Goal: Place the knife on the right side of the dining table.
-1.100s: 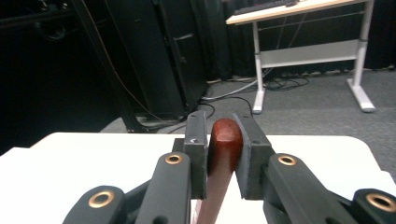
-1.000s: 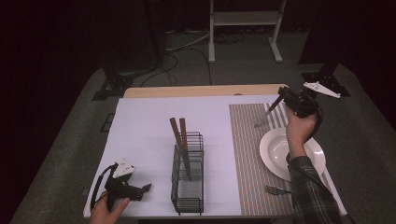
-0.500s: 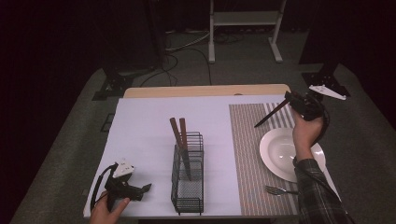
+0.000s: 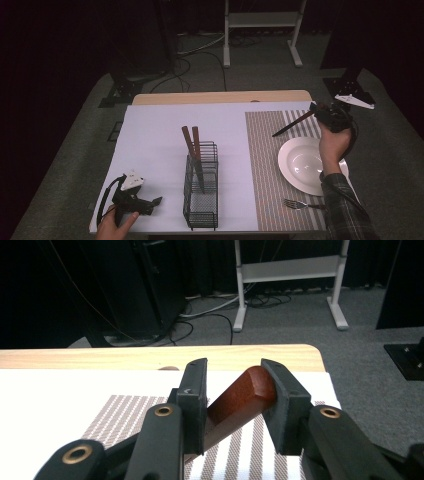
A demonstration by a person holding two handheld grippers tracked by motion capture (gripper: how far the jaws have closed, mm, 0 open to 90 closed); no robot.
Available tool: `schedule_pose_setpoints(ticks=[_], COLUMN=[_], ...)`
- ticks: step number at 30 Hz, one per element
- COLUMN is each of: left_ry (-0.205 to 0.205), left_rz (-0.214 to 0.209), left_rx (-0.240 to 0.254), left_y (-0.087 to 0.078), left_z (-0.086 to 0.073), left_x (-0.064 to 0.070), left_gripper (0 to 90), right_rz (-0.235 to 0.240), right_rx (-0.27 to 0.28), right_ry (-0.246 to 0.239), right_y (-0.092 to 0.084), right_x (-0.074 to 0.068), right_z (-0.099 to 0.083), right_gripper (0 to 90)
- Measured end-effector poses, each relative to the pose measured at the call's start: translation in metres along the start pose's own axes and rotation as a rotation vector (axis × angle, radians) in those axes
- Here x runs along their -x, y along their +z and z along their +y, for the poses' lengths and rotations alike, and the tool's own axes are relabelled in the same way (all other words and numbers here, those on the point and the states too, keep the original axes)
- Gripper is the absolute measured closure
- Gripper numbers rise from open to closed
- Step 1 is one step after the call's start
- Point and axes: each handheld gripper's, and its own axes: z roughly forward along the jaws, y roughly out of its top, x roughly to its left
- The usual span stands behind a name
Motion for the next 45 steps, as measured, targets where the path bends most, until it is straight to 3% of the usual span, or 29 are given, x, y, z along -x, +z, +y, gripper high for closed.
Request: schedule_pose_setpoints(ticks=[11, 27, 40, 45], left_ry=[0.001, 0.0, 0.0, 0.001], left_rz=[0.0, 0.0, 0.0, 0.0], left_rx=[0.0, 0.0, 0.0, 0.0], left_y=[0.0, 0.0, 0.0, 0.0], left_z=[0.0, 0.0, 0.0, 0.0], left_x=[0.0, 0.0, 0.0, 0.0], left_gripper=[0.0, 0.0, 0.0, 0.0], right_rz=[-0.017, -0.044, -0.052, -0.058], right_rx=[-0.045, -0.173, -0.241, -0.285], right_ry=[0.023, 0.057, 0.083, 0.135], right_y=[0.002, 0.011, 0.017, 0.022], right_x=[0.012, 0.028, 0.035, 0.04], right_z=[-0.007, -0.019, -0.026, -0.029], right_gripper=[58.0, 44.1, 36.7, 34.3])
